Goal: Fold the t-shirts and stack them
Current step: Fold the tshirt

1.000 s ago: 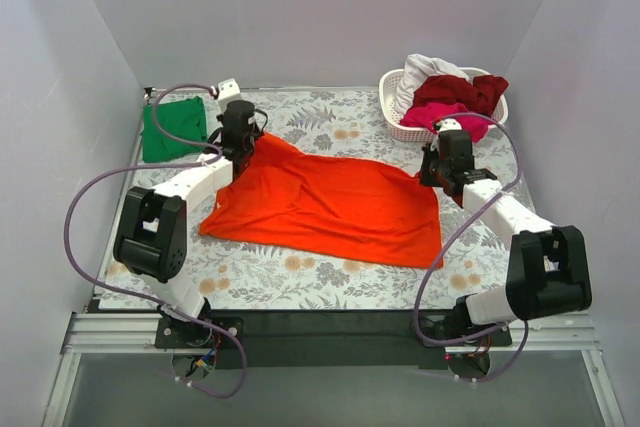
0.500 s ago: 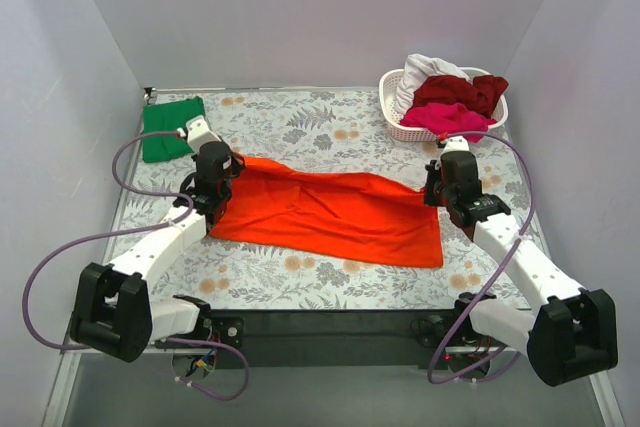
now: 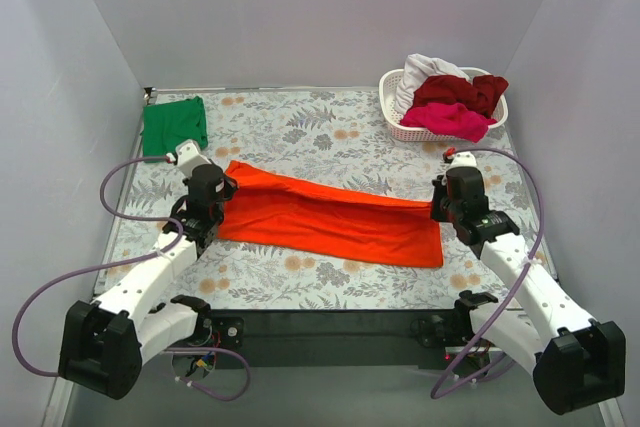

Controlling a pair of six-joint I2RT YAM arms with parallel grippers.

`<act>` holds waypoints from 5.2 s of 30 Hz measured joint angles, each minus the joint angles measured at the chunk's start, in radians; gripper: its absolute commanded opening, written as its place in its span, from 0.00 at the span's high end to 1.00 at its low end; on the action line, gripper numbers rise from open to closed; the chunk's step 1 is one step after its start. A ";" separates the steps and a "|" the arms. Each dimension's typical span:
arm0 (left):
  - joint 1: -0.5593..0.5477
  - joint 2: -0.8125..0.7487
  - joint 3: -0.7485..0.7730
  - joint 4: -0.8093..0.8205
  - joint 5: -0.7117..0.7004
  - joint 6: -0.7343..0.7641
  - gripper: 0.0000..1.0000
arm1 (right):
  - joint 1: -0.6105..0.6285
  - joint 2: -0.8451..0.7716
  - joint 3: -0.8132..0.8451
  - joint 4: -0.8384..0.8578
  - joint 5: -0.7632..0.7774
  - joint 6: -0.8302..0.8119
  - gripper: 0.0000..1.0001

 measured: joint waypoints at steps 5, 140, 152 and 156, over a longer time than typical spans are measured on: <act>0.000 -0.039 -0.025 -0.045 -0.016 -0.024 1.00 | 0.012 -0.048 -0.018 -0.024 0.000 0.015 0.99; 0.217 0.492 0.236 0.017 0.210 -0.019 0.25 | 0.507 1.328 1.115 0.302 -0.373 -0.131 0.62; 0.227 0.492 0.230 0.037 0.221 -0.026 0.25 | 0.512 1.361 1.122 0.300 -0.403 -0.124 0.78; 0.229 0.491 0.222 0.036 0.225 -0.026 0.25 | 0.512 1.361 1.122 0.300 -0.410 -0.122 0.94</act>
